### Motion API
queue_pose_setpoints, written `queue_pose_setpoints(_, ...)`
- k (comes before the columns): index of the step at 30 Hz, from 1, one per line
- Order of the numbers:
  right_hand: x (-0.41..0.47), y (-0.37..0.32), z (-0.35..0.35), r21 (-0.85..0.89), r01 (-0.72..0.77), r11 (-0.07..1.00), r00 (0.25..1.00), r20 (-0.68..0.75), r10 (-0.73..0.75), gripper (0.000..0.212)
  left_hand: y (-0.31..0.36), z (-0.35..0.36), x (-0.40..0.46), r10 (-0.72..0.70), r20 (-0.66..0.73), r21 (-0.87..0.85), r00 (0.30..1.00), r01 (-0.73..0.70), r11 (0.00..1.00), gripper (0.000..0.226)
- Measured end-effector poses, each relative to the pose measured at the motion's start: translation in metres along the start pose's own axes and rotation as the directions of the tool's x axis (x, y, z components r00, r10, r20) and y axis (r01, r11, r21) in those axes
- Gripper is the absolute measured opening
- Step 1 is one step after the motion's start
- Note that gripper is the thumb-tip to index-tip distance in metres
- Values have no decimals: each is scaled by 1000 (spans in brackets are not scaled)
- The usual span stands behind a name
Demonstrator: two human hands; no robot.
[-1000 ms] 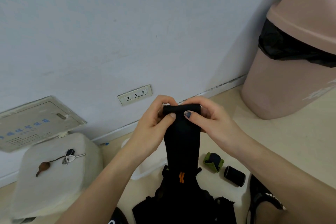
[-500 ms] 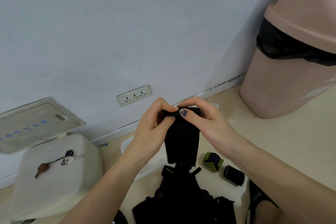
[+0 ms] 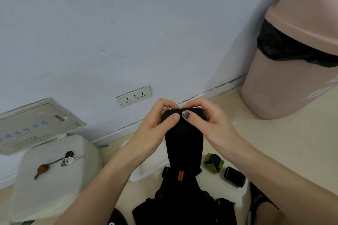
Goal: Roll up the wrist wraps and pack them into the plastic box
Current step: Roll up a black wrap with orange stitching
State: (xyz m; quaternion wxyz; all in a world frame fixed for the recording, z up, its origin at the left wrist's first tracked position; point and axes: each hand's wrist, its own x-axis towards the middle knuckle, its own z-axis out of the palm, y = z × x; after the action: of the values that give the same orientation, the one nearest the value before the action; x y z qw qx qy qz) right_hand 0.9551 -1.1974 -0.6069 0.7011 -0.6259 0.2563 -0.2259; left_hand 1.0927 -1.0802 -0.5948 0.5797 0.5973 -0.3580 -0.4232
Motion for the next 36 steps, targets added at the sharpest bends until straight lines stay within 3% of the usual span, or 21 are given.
queue_pose_setpoints(3, 2, -6, -2, 4, -56, 998, 998, 30, 56, 15, 0, -2, 0, 47, -19, 4, 999, -47, 999, 11)
queue_pose_setpoints(8, 2, -5, -3, -172, -26, 985, 995, 86, 42, 12, -2, -8, -1, 134, -27, 69, 991, -132, 989, 13)
queue_pose_setpoints(13, 4, -9, -1, -57, -68, 996, 993, 97, 74, 17, -1, -11, -3, 190, -53, 141, 980, -181, 973, 14)
queue_pose_setpoints(17, 5, -7, -1, -18, -17, 1000, 994, 104, 19, 14, -1, -12, -4, 236, -58, 180, 970, -222, 958, 25)
queue_pose_setpoints(20, 6, -5, -2, 2, 39, 999, 996, 78, -39, 13, -1, -9, -4, 218, -63, 166, 974, -206, 964, 24)
queue_pose_setpoints(24, 5, -4, -4, 7, 73, 997, 996, 54, -73, 9, 0, -7, -5, 82, -6, 97, 997, -81, 992, 26)
queue_pose_setpoints(29, 4, -4, -5, 4, 97, 995, 993, 67, -98, 10, 1, -6, -3, 113, 13, 140, 994, -114, 984, 23)
queue_pose_setpoints(32, 4, -7, -6, 23, 33, 999, 996, 82, -35, 11, 1, -6, -4, 97, -10, 110, 995, -96, 989, 25)
queue_pose_setpoints(36, 3, -10, -5, -86, -66, 994, 989, 128, 76, 14, 0, -7, -3, 91, -30, 145, 995, -86, 986, 28)
